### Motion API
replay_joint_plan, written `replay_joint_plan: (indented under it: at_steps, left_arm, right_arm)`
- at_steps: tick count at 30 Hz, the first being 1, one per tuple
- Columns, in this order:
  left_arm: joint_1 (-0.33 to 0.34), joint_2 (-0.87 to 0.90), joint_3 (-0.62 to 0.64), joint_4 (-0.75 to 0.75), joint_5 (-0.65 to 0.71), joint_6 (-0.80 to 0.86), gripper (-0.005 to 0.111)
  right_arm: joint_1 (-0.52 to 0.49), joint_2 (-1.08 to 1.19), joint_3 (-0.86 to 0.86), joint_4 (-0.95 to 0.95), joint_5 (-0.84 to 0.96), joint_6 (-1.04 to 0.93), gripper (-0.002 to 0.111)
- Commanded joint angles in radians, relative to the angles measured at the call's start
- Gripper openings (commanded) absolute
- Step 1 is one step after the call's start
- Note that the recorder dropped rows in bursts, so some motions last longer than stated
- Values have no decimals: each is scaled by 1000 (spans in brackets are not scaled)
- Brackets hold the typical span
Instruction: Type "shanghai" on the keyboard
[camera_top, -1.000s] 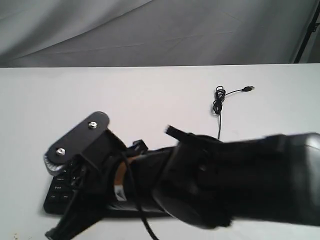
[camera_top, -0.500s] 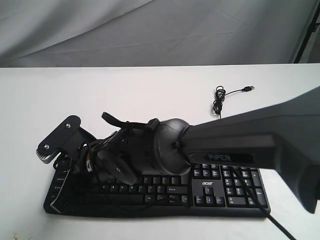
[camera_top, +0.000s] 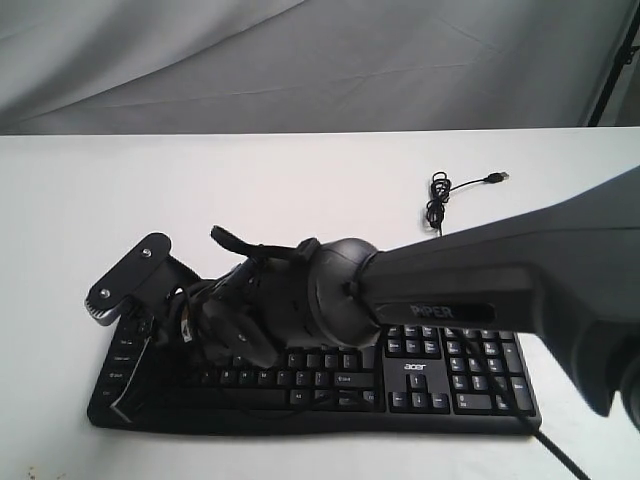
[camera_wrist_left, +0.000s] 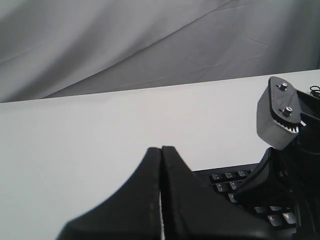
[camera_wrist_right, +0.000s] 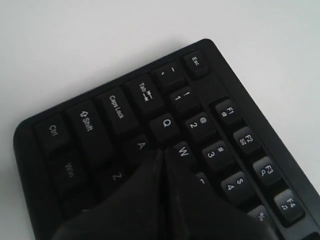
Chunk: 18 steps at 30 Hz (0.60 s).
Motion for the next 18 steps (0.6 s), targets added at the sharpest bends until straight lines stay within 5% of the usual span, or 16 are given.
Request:
replay_joint_plan:
  at_steps: [1, 18]
  left_arm:
    - [-4, -3, 4, 1, -5, -3, 0]
    - [-4, -3, 4, 1, -5, -3, 0]
  right_arm:
    - [-6, -3, -6, 6, -37, -14, 0]
    - [-6, 0, -6, 0, -18, -33, 0]
